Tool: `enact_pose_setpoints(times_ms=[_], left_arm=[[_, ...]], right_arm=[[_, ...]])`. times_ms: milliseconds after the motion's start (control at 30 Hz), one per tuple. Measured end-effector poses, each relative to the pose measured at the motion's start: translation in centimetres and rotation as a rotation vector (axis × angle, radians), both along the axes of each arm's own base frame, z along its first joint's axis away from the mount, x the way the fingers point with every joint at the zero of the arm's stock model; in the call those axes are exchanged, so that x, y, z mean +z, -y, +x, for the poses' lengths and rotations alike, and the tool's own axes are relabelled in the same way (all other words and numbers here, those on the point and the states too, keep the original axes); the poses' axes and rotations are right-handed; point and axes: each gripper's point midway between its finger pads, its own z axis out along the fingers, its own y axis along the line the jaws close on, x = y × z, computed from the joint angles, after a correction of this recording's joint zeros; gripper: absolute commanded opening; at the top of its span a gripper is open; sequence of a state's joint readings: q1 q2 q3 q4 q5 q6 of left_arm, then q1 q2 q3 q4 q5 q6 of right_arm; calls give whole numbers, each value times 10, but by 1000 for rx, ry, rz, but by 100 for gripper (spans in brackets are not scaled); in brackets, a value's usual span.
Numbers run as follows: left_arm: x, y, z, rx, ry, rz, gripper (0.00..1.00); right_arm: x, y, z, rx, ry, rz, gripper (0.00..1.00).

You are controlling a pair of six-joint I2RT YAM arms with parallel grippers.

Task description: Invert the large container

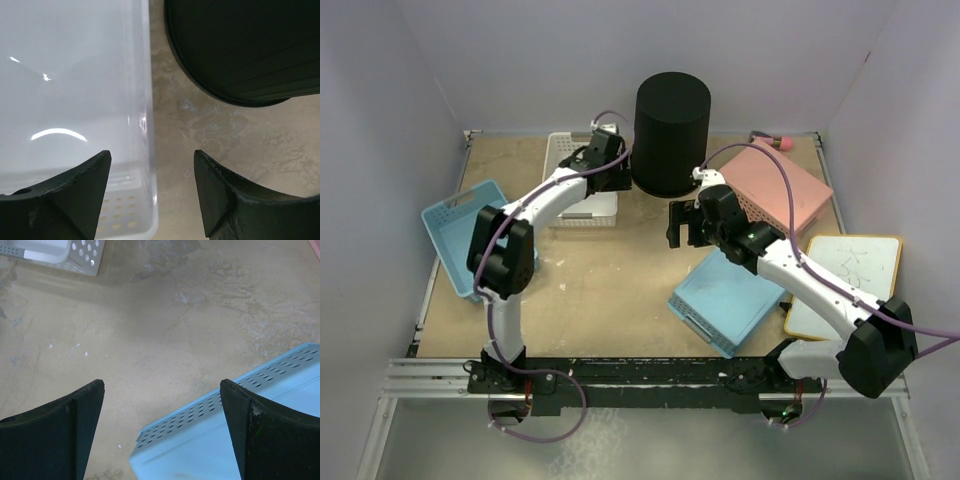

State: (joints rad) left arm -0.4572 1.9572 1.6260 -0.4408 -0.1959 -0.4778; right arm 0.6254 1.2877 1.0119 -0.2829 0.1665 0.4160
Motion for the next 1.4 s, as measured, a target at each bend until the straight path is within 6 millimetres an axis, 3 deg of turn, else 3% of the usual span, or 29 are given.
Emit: enact_pose_setpoints(times_ms=[100,233,300,467,567,667,833,933,1033,1233,1400], left_arm=[[-24,13,8,-18,-29,18,47],[-56,12,12,-14,-79,60,10],[-64,9,9,-12,-100,77,0],[-56,3,8,-4,-101,106,0],[-35,2,2,-14,-89,81,0],[10,5,-10,-39,-45,-37,0],[103,3,-47,-88,55,-380,0],[133,2,-69,-111,89,-543,0],[130,13,-96,-151,59,-676,0],[75,28,-143,-116,-128,-923,0],[97,34,-153,-118,-95,-1144,0]], right_arm=[[0,2,-1,-9,0,-2,100],[-9,5,-5,-16,-22,-12,100],[-13,7,-7,-24,-31,-18,100],[-14,10,-7,-32,-32,-26,100],[-14,10,-7,-32,-31,-26,100],[-14,9,-6,-32,-29,-25,100],[-13,10,-4,-38,-21,-26,100],[-12,12,-2,-52,-10,-33,100],[-10,15,2,-70,6,-42,100],[-1,23,9,-112,64,-51,100],[8,27,13,-130,104,-46,100]])
